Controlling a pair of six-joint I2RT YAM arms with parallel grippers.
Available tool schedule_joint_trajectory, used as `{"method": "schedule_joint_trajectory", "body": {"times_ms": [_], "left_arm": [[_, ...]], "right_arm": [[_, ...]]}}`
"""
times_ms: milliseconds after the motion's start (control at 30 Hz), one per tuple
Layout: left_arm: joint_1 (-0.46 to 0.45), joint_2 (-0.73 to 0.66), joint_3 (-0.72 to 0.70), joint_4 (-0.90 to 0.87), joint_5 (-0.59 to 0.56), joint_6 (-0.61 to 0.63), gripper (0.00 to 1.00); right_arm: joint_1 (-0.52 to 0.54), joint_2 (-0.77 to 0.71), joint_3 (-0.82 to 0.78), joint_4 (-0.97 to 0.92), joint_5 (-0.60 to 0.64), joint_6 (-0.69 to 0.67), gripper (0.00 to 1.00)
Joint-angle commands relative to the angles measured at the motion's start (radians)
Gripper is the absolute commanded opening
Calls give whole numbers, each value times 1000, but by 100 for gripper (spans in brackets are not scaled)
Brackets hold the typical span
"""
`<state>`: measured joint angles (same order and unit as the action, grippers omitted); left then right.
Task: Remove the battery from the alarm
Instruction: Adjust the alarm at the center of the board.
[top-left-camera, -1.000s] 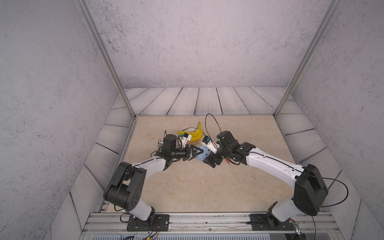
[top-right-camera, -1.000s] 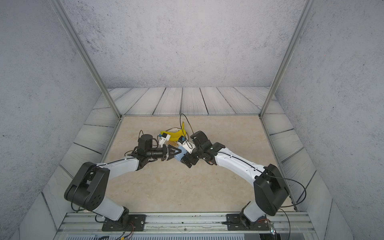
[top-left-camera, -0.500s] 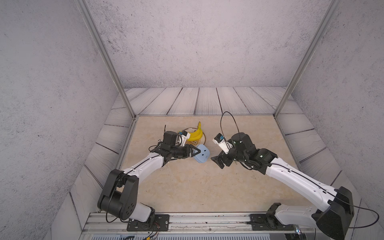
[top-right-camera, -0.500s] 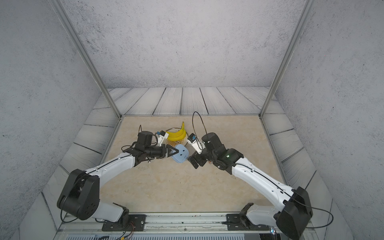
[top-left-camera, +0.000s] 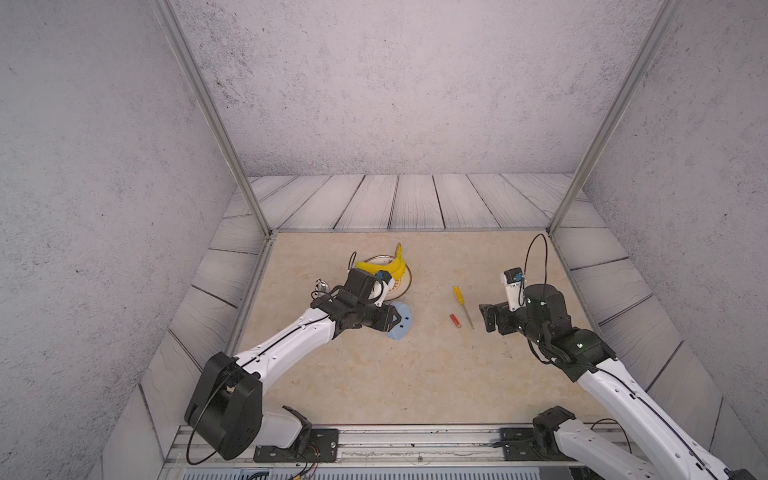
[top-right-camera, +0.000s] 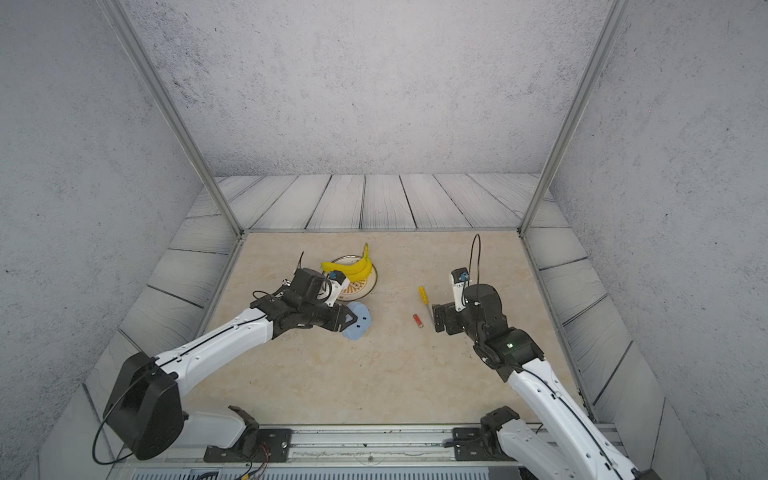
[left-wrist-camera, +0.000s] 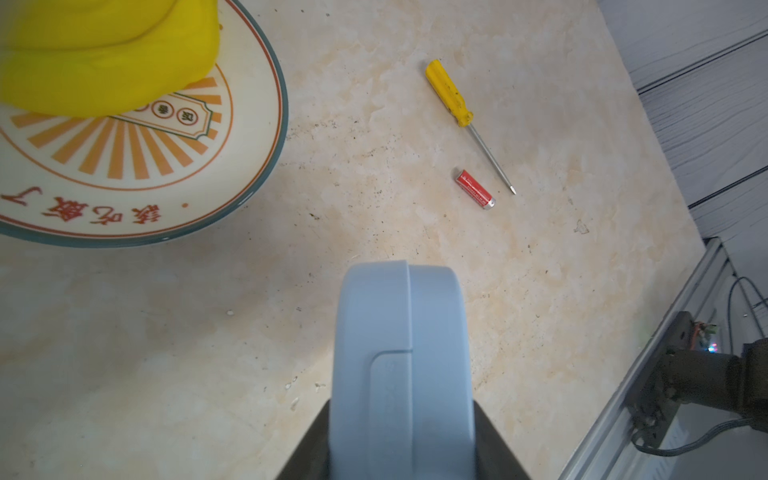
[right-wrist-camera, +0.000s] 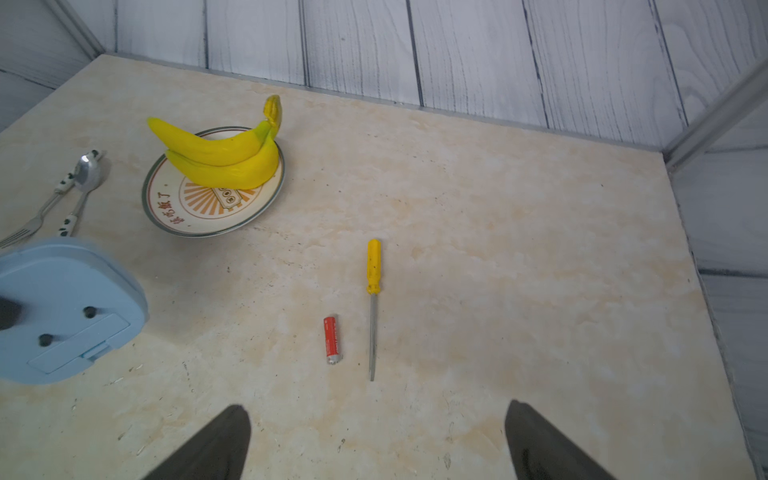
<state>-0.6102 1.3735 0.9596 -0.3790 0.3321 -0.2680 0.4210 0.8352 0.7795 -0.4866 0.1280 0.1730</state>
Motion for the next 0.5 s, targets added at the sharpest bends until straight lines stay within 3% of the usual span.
{"method": "schedule_joint_trajectory", "body": {"times_ms": [0, 467], "left_arm": [[-51, -30, 43, -40, -139, 71, 31], [-336, 36, 130, -106, -597, 205, 32]], "right_arm": [[-20, -37, -43, 10, 92, 118, 100], [-56, -42, -100, 40, 134, 206, 100]]}}
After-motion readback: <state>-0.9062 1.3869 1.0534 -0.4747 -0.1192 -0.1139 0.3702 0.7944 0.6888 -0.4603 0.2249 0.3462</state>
